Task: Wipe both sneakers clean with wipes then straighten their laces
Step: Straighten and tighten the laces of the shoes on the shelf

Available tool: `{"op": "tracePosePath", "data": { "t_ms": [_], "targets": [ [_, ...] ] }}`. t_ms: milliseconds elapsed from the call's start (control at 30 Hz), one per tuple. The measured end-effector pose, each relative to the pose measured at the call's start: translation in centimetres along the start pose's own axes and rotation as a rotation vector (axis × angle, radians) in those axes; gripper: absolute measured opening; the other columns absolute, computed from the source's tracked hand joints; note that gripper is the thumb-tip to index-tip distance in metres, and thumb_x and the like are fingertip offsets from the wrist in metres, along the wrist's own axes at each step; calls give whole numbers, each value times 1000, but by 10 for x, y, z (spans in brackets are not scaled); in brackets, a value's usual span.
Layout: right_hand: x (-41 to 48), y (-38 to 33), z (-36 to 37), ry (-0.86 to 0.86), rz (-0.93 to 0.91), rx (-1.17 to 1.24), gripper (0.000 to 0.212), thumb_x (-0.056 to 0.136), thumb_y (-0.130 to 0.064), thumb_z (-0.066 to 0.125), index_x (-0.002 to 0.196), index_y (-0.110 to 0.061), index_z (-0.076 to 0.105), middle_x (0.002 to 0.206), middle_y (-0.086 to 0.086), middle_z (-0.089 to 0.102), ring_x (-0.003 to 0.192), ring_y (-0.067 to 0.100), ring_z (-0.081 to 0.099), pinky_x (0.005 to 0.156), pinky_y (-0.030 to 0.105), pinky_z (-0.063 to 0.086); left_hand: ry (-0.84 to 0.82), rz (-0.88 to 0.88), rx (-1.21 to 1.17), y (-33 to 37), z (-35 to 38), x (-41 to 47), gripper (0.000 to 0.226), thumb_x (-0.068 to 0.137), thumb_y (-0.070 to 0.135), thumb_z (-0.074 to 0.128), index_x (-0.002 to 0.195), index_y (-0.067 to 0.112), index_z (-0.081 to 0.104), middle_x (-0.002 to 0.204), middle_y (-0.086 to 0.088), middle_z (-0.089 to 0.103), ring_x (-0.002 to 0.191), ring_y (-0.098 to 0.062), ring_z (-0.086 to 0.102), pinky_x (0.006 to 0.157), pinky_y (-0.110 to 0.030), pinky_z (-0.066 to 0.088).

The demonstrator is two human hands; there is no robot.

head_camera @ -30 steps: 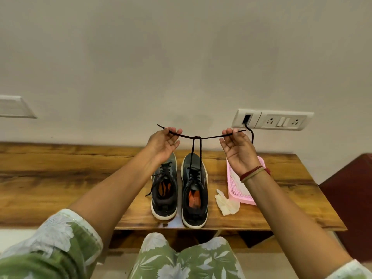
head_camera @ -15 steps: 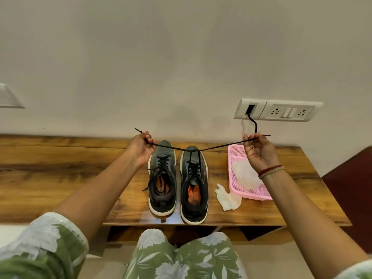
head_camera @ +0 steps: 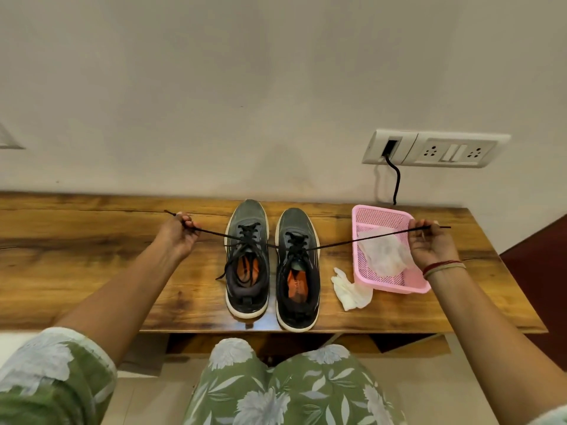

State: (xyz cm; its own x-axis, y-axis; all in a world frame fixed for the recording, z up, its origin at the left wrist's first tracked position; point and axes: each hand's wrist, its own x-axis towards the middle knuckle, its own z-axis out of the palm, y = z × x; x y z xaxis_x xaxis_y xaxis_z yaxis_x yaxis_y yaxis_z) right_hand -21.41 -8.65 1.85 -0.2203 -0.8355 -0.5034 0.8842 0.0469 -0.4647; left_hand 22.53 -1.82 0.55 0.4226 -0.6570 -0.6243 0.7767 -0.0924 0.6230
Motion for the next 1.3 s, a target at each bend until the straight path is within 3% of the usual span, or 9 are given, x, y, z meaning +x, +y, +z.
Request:
{"op": "tracePosePath", "data": {
  "t_ms": [333, 467, 600, 667, 767, 933, 1033, 1200, 1300],
  "targets": [
    [8, 0, -29, 121, -28, -186, 27, 99, -13, 40, 74, -12, 50, 53, -2, 58, 49, 7, 57, 54, 20, 53, 120, -32, 75, -14, -32, 20, 33, 102, 8, 30, 73, 14, 43, 70, 1, 44, 60, -7, 45, 66, -19, 49],
    [4, -3, -29, 339, -52, -653, 14, 94, -5, 48, 102, 2, 58, 110, 14, 61, 88, 16, 62, 84, 24, 51, 307, -38, 347, -22, -40, 19, 22, 97, 10, 45, 118, 8, 52, 83, -2, 50, 68, -10, 50, 90, -27, 50],
    [-12, 6, -25, 412, -384, -1273, 45, 85, -12, 63, 128, -8, 50, 127, 13, 53, 111, 33, 53, 89, 38, 45, 463, 349, 835, -24, -35, 2, 46, 90, 15, 58, 134, 14, 43, 137, -12, 46, 121, -31, 48, 99, -38, 42],
    [-19, 22, -21, 145, -662, -1508, 35, 82, -11, 64, 117, -12, 59, 123, 14, 57, 112, 32, 53, 92, 36, 42, 259, 685, 1145, -35, -17, -23, 33, 94, 17, 53, 126, 19, 53, 134, -4, 50, 124, -25, 44, 100, -38, 36],
    [-38, 61, -10, -407, -614, -1687, 21, 83, -11, 67, 103, -13, 68, 110, 4, 63, 102, 16, 55, 87, 24, 40, -247, 1013, 1615, -59, 13, -51, 25, 95, 24, 52, 117, 30, 61, 128, 7, 57, 131, -20, 40, 111, -50, 19],
    [-52, 115, 3, -809, -443, -1963, 27, 86, -22, 66, 113, -17, 66, 117, 2, 64, 108, 18, 58, 103, 39, 38, -591, 1007, 2371, -98, 48, -57, 31, 96, 25, 49, 125, 30, 59, 128, 8, 58, 141, -20, 30, 104, -68, -16],
    [-51, 120, 3, -857, -450, -1940, 20, 88, -21, 63, 106, -15, 69, 103, 1, 70, 97, 16, 63, 98, 40, 42, -560, 979, 2400, -104, 50, -54, 26, 97, 18, 46, 119, 25, 59, 103, 1, 66, 119, -22, 53, 106, -65, -17],
    [-51, 119, -1, -899, -331, -1817, 18, 91, -29, 59, 98, -17, 69, 93, -4, 69, 89, 7, 63, 81, 25, 50, -669, 890, 2296, -95, 50, -50, 25, 99, 33, 48, 120, 28, 60, 110, 3, 68, 117, -19, 54, 111, -62, -9],
    [-52, 120, -4, -879, -263, -1731, 15, 83, -24, 70, 97, -18, 69, 91, -4, 70, 85, 0, 64, 77, 15, 50, -765, 747, 2047, -90, 48, -48, 23, 96, 35, 52, 109, 23, 66, 105, 5, 68, 107, -17, 59, 112, -54, 25]
  ]
}}
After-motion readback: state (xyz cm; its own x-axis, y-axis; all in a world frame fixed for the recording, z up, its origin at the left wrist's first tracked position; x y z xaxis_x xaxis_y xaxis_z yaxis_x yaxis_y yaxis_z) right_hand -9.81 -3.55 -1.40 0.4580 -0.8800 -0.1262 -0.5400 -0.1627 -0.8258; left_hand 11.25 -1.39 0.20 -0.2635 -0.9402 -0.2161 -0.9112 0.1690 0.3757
